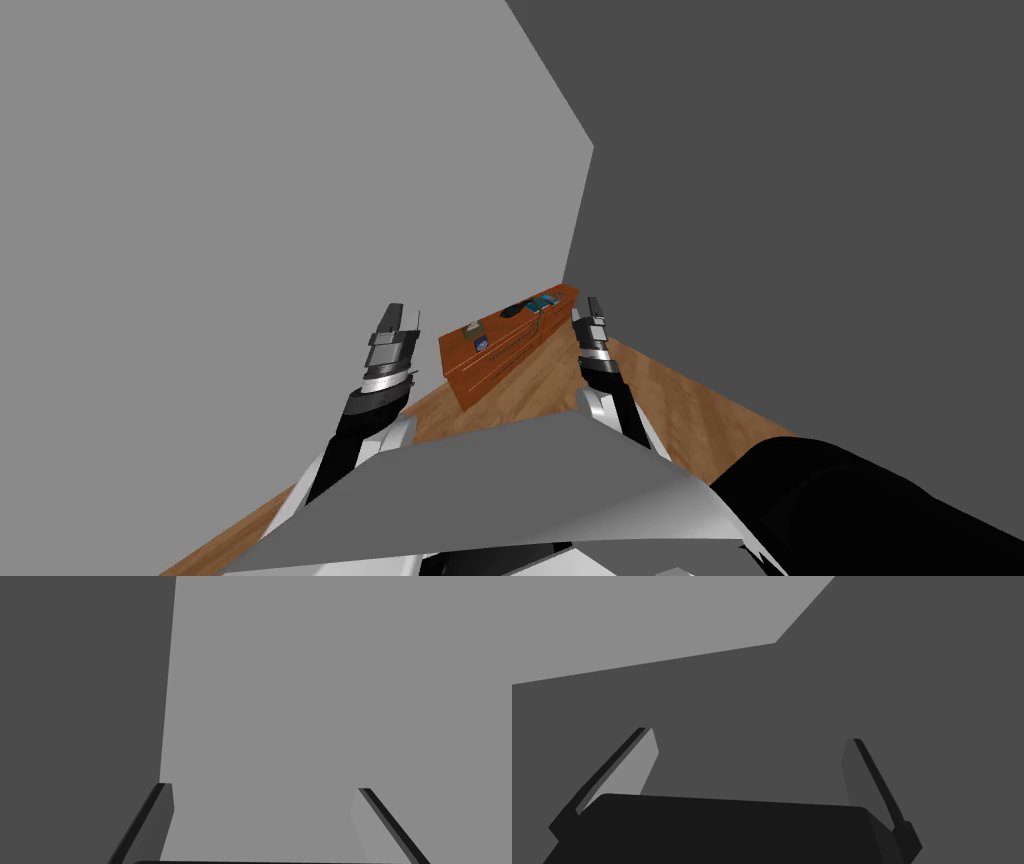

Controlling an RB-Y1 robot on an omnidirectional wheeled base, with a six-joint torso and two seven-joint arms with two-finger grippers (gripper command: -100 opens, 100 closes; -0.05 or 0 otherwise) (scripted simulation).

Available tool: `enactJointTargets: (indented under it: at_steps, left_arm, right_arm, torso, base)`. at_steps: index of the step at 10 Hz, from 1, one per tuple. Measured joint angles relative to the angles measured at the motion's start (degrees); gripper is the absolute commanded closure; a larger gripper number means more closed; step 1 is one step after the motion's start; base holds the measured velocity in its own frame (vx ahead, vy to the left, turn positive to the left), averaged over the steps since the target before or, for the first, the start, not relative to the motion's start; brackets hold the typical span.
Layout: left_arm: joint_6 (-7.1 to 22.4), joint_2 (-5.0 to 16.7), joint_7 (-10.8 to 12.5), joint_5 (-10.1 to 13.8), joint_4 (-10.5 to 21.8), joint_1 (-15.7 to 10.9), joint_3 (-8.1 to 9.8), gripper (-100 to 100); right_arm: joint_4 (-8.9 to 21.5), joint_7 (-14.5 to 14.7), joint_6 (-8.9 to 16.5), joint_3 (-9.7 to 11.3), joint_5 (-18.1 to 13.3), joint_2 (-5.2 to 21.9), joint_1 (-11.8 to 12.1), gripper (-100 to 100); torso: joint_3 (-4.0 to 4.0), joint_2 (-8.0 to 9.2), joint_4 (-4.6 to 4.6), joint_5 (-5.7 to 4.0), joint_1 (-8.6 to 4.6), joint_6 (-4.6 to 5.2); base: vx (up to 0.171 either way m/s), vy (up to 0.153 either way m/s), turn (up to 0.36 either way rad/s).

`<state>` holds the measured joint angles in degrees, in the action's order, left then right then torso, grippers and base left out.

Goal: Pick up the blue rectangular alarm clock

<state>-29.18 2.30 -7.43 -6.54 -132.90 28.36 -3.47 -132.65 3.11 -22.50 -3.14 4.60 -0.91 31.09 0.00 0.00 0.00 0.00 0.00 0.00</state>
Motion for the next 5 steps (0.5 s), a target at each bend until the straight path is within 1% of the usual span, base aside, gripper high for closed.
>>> enactJointTargets:
  at_steps: [1,2,3,4,5]
  left_arm:
    - [0.84,0.93,0.44,0.67,0.94,-0.46,-0.10,-100]
    - [2.78,1.48,0.79,1.09,1.75,-1.67,-0.57,-100]
    - [4.10,2.15,1.25,1.74,2.72,-2.08,-0.77,-100]
    - [6.16,2.65,1.75,2.38,3.72,-3.65,-0.86,-100]
    - [7.76,3.06,2.21,3.06,5.55,-5.03,-1.05,-100]
  right_arm:
    - [0.00,0.00,0.00,0.01,0.00,0.00,0.00,0]
    - [0.00,0.00,0.00,0.01,0.00,0.00,0.00,0]
    - [0.00,0.00,0.00,0.00,0.00,0.00,0.00,0]
    - [0.00,0.00,0.00,0.00,0.00,0.00,0.00,0]
    - [0.00,0.00,0.00,0.00,0.00,0.00,0.00,0]
  torso:
    - [-0.02,-0.03,-0.01,-0.01,-0.07,0.02]
    - [-0.04,-0.07,-0.02,-0.03,-0.14,0.02]
    - [-0.07,-0.11,-0.03,-0.04,-0.17,0.00]
    - [-0.09,-0.16,-0.04,-0.04,-0.18,0.02]
    - [-0.12,-0.20,-0.05,-0.03,-0.16,0.01]
  base:
    - [0.017,-0.042,-0.146]
    - [0.030,-0.048,-0.068]
    - [0.039,-0.048,-0.080]
    - [0.047,-0.040,-0.096]
    - [0.058,-0.037,-0.105]
